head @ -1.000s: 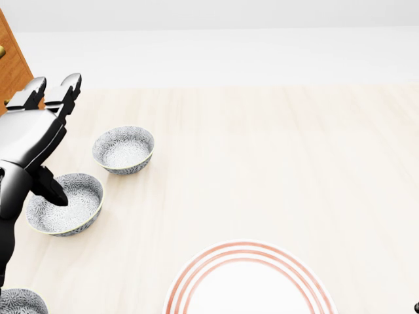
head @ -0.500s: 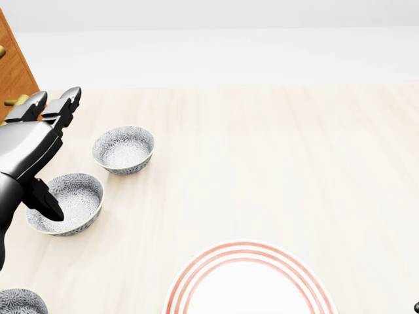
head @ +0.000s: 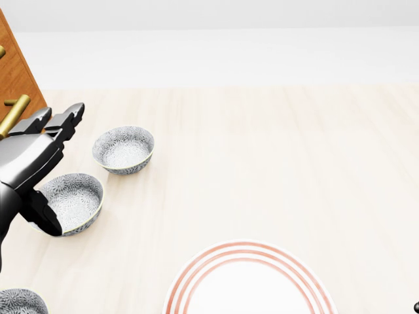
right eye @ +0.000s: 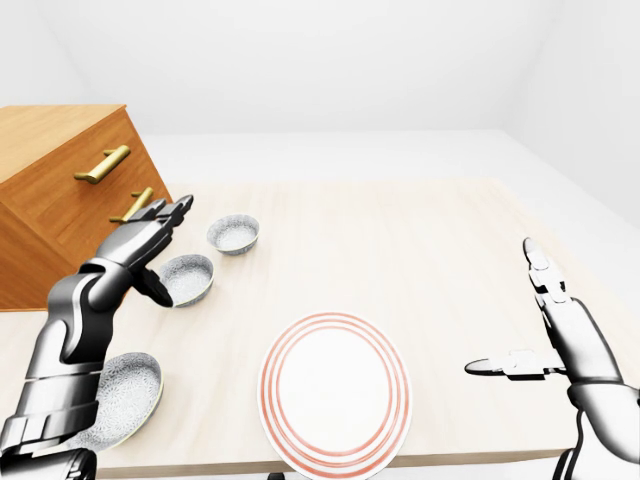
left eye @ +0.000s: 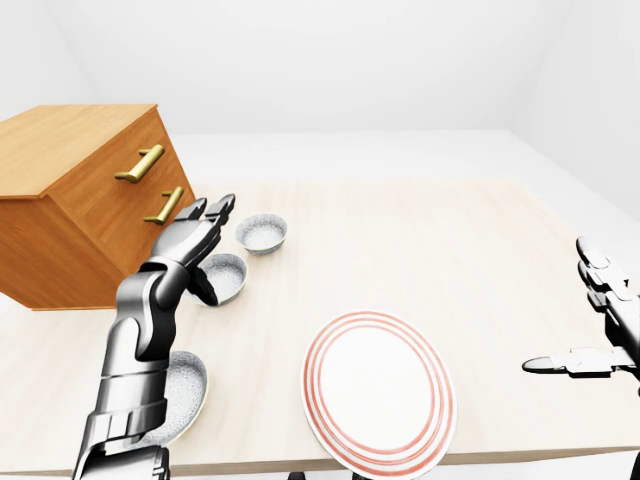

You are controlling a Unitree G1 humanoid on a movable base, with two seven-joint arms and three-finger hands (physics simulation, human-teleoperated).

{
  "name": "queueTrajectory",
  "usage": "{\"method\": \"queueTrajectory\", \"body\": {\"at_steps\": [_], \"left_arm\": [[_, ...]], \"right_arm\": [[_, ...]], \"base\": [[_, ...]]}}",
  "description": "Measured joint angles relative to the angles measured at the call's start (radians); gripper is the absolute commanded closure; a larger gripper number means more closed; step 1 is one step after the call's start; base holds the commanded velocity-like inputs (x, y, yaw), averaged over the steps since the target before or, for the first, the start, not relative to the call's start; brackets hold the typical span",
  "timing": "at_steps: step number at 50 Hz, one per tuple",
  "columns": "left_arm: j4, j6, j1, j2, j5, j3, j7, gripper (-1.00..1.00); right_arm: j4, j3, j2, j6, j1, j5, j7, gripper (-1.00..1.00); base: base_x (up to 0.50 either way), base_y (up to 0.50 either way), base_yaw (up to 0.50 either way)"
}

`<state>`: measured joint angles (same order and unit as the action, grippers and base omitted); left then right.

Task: Put the bowl in the middle on the plate.

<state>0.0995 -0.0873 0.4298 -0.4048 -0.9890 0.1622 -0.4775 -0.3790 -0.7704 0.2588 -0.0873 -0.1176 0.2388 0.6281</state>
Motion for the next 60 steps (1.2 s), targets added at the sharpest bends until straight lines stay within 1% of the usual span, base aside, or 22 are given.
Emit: {"method": "queueTrajectory", "body": {"at_steps": [15, 28, 44, 60], "left_arm": [[-0.002, 0.0, -0.027, 0.001, -0.009, 0.001, -0.041, -1.0], [0.002, 0.0, -0.042, -0.003, -0.049, 0.001, -0.043, -1.0], [0.029, 0.0, -0.049, -0.003, -0.122, -0.01, -0.001, -1.0], [0.072, 0.0, -0.043, 0.005, -0.17, -0.027, 0.035, -1.0]], "right_arm": [[-0.002, 0.0, 0.001, 0.0, 0.001, 0.001, 0.001, -1.0], [-0.002, 0.0, 0.001, 0.0, 0.001, 0.0, 0.001, -1.0], [-0.002, 0.0, 0.0, 0.0, 0.001, 0.0, 0.001, -1.0], [-0.002, 0.0, 0.001, 0.0, 0.0, -0.001, 0.001, -1.0]], "base": [[0.0, 0.0, 0.0], [0.0, 0.0, 0.0], [0.0, 0.0, 0.0], [0.0, 0.0, 0.0]]}}
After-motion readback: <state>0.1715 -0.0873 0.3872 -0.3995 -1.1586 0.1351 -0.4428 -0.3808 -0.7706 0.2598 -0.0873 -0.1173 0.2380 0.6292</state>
